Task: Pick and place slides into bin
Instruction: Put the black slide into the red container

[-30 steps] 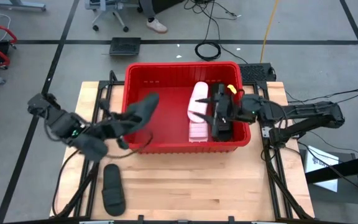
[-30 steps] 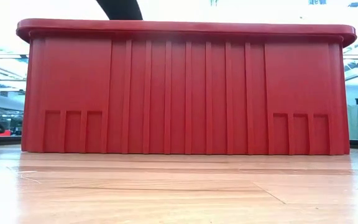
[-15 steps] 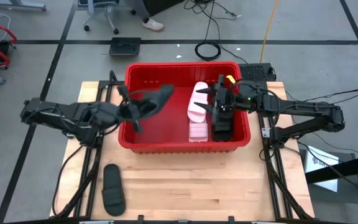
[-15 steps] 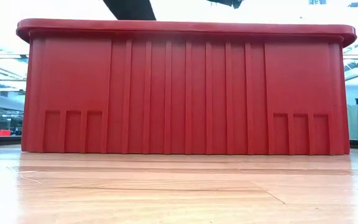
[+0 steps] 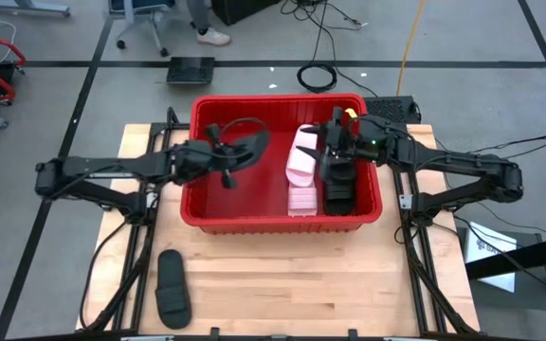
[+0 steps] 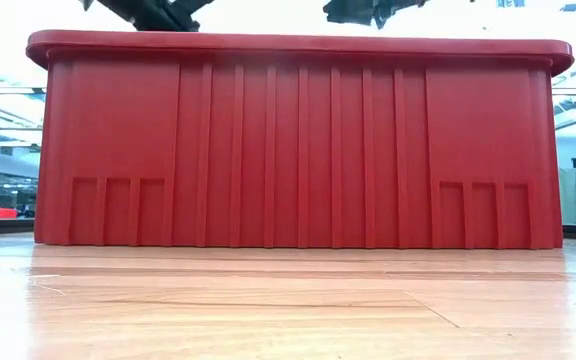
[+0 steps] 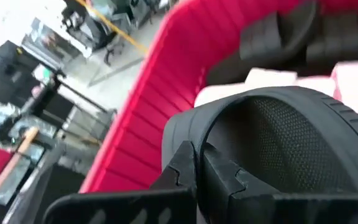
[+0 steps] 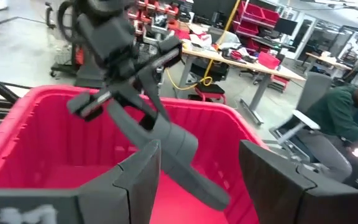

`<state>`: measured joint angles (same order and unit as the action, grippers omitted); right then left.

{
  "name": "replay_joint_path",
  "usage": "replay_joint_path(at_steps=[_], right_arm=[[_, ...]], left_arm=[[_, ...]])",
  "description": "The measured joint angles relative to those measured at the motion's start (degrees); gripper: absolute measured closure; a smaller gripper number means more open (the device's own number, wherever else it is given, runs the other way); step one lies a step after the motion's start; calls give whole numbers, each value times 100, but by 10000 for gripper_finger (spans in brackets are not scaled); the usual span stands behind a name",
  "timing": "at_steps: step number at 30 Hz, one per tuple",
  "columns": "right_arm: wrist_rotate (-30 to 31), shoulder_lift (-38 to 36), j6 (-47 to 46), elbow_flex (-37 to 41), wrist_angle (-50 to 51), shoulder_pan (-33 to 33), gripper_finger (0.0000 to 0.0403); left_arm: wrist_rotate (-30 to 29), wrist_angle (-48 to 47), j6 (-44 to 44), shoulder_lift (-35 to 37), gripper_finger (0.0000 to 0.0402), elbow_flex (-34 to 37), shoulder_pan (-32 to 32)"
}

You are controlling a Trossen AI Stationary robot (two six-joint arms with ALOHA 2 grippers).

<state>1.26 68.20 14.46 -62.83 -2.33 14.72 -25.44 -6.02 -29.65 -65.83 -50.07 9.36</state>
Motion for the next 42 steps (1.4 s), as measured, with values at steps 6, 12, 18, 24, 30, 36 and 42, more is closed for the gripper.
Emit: replay_joint_path(at_steps=[6,12,18,24,30,36,42], right_arm=[[-8,193,123,0,7,286,195],[-15,332,122,0,6,583,195],[-589,389,-75,0,11,836,195],[-741,386,-137,0,6,875,195],[-741,385,-177,0,5,872,195],[-741,385,-177,0,2,870,195],[-739,385,-222,0,2,841,195]], left_arm=[[476,161,84,-838,401,14,307],[1020,694,86,-1633,401,14,412],[1467,896,169,-2063,400,3,401],[1523,935,143,-2199,399,0,314],[1559,1040,270,-2199,382,0,353],[1801,968,512,-2199,362,4,353],[2048,741,737,-2203,315,7,353]])
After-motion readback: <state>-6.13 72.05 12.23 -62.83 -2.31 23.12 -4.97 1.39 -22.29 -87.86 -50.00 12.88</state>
